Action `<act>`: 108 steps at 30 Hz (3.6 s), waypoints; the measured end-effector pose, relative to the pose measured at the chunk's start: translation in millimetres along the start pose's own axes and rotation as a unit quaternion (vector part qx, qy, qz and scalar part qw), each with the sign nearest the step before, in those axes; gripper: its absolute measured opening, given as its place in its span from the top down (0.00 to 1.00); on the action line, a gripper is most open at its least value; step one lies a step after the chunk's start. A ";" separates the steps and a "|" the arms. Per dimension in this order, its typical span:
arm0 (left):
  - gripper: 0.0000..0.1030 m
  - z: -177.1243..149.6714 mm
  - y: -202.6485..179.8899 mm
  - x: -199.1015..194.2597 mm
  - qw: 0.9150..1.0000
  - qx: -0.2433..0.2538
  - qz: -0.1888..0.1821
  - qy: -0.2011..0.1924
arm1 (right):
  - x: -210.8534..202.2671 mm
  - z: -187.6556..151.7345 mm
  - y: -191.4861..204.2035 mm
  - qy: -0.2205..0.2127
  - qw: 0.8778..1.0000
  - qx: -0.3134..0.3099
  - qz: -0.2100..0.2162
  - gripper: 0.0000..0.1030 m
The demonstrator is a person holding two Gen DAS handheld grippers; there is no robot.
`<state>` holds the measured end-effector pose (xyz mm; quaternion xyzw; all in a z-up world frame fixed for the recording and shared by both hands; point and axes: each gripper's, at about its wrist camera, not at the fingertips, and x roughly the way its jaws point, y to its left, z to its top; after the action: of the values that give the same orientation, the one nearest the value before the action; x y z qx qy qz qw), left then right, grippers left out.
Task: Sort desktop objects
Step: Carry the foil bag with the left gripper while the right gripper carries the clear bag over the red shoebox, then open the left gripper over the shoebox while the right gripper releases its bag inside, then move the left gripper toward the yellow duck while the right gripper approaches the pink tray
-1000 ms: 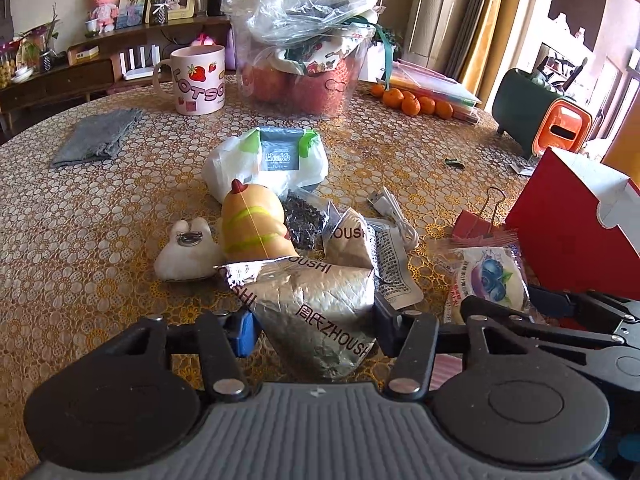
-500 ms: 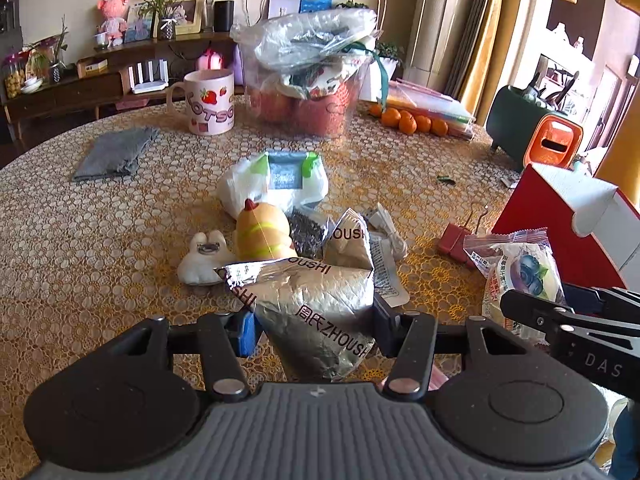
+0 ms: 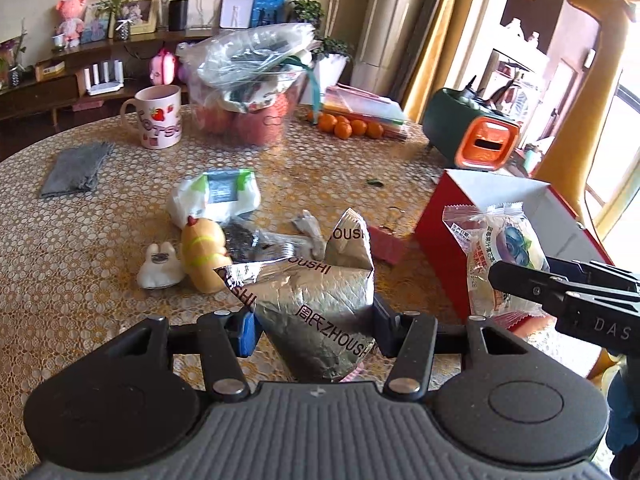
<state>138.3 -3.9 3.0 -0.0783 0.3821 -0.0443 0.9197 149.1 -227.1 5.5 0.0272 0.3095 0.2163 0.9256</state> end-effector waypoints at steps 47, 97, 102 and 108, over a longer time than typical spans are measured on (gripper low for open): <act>0.48 58.0 -226.6 97.8 0.968 0.214 -0.115 0.062 | -42.8 3.0 -195.3 0.018 0.990 0.073 -0.119 0.49; 0.37 33.5 -182.1 49.8 0.977 0.166 -0.126 0.037 | -55.2 7.9 -169.6 0.040 0.995 0.040 -0.078 0.28; 0.34 32.3 -162.1 31.9 0.980 0.155 -0.120 0.023 | -62.5 8.6 -148.2 0.033 0.997 0.033 -0.061 0.24; 0.29 29.4 -135.7 13.5 0.984 0.136 -0.114 0.009 | -68.5 9.1 -120.0 0.025 0.998 0.014 -0.047 0.18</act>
<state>165.8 -136.1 38.2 0.0051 0.3694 -0.2016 0.9071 151.4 -363.5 29.3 0.0203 0.3368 0.1684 0.9262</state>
